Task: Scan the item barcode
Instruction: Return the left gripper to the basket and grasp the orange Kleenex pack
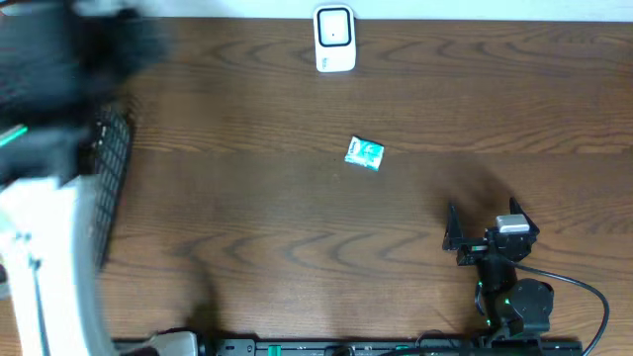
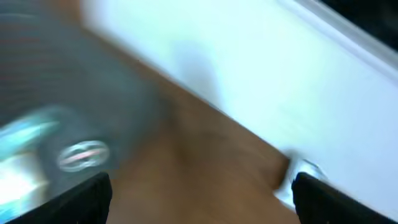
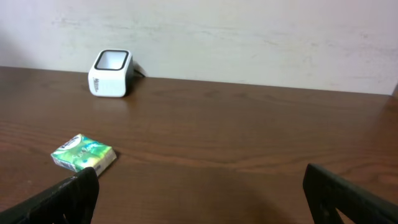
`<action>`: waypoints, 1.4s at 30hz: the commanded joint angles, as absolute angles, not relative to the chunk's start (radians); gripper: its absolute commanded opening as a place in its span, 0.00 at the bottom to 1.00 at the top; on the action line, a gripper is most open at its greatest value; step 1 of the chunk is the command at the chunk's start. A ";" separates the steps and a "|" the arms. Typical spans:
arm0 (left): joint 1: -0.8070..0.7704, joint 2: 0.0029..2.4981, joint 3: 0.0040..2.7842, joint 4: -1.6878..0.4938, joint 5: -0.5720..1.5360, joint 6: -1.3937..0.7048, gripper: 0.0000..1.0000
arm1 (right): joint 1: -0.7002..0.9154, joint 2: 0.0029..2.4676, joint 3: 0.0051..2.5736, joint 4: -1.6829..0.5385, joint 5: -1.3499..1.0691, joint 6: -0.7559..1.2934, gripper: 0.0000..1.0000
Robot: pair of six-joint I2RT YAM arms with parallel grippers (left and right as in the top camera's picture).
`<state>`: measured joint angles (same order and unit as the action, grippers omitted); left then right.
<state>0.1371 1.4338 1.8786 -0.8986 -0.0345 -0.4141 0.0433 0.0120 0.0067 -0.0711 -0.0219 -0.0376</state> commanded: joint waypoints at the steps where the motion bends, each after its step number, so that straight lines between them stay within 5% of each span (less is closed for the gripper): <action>1: 0.412 1.443 1.861 -1.024 -0.080 -0.604 0.91 | 0.040 0.007 0.006 -0.075 -0.017 -0.046 0.99; 5: 0.678 1.498 1.838 -1.197 -0.079 -0.645 0.91 | 0.040 0.007 0.006 -0.075 -0.017 -0.046 0.99; 9: 0.751 1.564 1.811 -1.265 -0.067 -0.661 0.91 | 0.040 0.007 0.006 -0.075 -0.017 -0.046 0.99; 31: 0.681 1.925 1.605 -1.297 -0.150 -0.709 0.90 | 0.040 0.007 0.006 -0.075 -0.017 -0.046 0.99; 42: 0.659 1.947 1.372 -1.050 -0.151 -0.709 0.72 | 0.040 0.007 0.006 -0.075 -0.017 -0.046 0.99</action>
